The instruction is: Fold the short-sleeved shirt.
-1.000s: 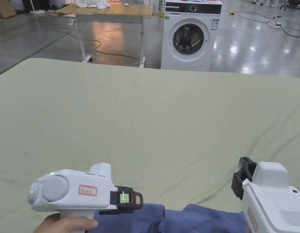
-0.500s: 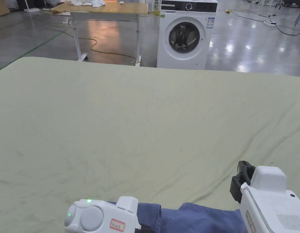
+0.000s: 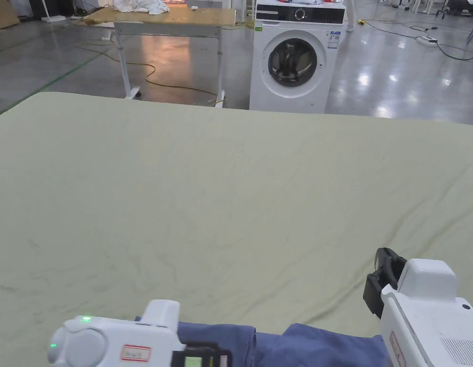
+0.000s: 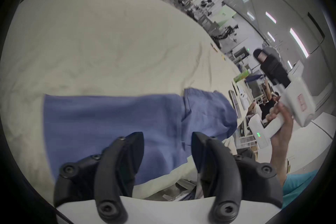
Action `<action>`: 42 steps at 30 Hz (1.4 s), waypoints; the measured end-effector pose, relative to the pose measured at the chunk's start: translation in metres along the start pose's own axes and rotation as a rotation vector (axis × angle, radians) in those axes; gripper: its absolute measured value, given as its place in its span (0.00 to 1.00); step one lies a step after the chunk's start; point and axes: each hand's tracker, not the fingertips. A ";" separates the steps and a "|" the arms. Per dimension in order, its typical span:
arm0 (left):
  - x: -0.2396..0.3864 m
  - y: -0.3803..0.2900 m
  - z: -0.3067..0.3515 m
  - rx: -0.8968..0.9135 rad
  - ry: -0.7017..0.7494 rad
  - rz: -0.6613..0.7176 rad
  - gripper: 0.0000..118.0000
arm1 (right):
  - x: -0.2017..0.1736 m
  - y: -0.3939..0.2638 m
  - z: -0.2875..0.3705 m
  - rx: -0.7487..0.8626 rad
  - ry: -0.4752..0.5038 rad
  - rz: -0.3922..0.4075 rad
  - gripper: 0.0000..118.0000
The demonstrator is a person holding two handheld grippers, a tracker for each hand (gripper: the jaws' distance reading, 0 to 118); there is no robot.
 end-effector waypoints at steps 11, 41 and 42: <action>-0.109 -0.007 0.071 0.087 0.030 0.161 0.58 | -0.009 0.005 -0.003 0.010 0.024 0.002 0.01; -0.130 0.008 0.110 0.163 -0.105 0.207 0.07 | -0.018 0.006 -0.003 -0.013 0.036 0.037 0.01; -0.124 0.013 0.124 0.163 -0.046 0.199 0.07 | -0.018 0.007 -0.003 -0.012 0.037 0.038 0.01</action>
